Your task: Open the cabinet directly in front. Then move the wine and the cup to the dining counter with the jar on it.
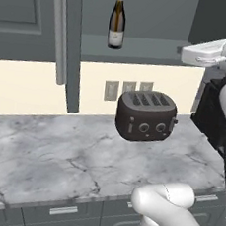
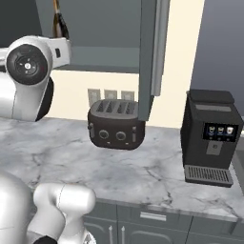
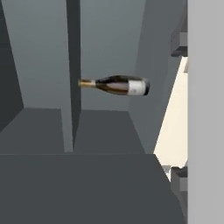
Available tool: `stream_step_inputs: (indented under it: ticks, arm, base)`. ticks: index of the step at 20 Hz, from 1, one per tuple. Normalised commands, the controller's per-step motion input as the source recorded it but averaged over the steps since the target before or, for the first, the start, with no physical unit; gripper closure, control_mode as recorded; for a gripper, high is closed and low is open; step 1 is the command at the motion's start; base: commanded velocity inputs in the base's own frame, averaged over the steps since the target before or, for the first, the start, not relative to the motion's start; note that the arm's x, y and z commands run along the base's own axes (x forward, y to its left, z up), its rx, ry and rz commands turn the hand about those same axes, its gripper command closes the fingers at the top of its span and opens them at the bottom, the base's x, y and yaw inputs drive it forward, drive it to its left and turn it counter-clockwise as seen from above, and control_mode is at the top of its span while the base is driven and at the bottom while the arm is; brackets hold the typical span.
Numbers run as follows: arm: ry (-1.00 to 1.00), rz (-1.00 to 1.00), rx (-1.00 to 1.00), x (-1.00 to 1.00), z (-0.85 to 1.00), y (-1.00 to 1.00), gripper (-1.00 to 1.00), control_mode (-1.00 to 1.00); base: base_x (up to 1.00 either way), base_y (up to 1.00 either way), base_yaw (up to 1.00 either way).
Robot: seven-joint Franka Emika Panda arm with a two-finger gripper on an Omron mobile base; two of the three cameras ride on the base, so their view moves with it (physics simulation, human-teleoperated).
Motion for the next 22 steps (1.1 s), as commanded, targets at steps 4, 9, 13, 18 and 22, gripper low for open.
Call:
stream_step_inputs:
  ticks: [4,9,13,18,22]
  arm:
    - [0.01,0.00,0.00,0.58,0.46,0.01,-1.00,-1.00]
    - [0.04,0.00,0.00,0.52,0.67,0.00,-1.00,-1.00]
    - [0.00,0.00,0.00,0.20,0.12,0.01,-1.00,-1.00]
    - [0.00,0.00,0.00,0.03,0.00,0.00,-1.00,-1.00]
    - [0.00,0.00,0.00,0.34,0.00,0.15,-1.00,-1.00]
  base:
    - [0.00,0.00,0.00]
    - [0.00,0.00,0.00]
    - [0.00,0.00,0.00]
    - [0.00,0.00,0.00]
    - [0.00,0.00,0.00]
